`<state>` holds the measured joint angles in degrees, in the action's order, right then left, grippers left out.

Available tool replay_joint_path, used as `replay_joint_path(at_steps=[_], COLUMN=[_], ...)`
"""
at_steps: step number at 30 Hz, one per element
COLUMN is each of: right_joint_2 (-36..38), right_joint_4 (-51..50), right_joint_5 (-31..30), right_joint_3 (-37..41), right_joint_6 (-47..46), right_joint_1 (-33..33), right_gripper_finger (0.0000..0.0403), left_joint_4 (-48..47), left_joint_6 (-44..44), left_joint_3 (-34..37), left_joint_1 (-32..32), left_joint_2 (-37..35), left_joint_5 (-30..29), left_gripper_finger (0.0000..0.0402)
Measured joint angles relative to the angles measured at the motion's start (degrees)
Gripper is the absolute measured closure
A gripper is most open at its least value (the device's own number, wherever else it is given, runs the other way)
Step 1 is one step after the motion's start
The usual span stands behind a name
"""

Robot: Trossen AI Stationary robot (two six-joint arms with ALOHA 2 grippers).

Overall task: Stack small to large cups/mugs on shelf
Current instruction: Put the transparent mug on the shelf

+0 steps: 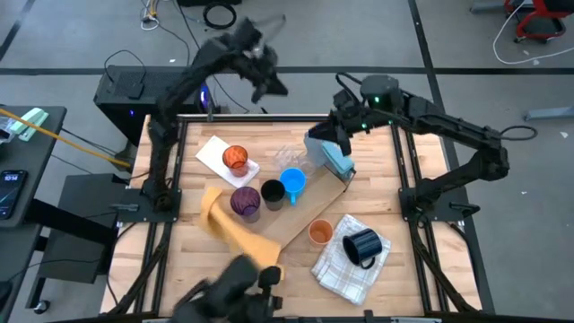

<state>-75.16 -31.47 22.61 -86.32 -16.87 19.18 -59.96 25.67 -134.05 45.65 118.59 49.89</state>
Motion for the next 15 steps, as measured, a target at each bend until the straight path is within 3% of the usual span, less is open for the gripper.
replay_joint_path(at_steps=[3, 6, 10, 15], right_joint_2=[-0.6, -2.0, -7.6, -16.5], right_joint_4=[0.3, 2.1, 8.3, 9.8], right_joint_5=[3.4, 9.0, 19.6, 28.2], right_joint_3=[0.0, 0.0, 0.0, -2.8], right_joint_6=[0.1, -0.3, -2.9, -3.9], right_joint_1=[4.5, 8.2, 12.2, 16.4], right_gripper_finger=[0.0318, 0.0318, 0.0318, 0.0318], left_joint_4=[19.1, 30.7, 36.2, 32.9], left_joint_6=[-9.1, -16.7, -21.5, -23.5], left_joint_3=[7.1, 10.8, 11.5, 11.5], left_joint_1=[1.3, 3.3, 4.5, 4.4], left_joint_2=[-9.8, -16.4, -21.0, -23.1], left_joint_5=[2.9, 3.0, 2.6, 2.8], left_gripper_finger=[0.0336, 0.0337, 0.0334, 0.0334])
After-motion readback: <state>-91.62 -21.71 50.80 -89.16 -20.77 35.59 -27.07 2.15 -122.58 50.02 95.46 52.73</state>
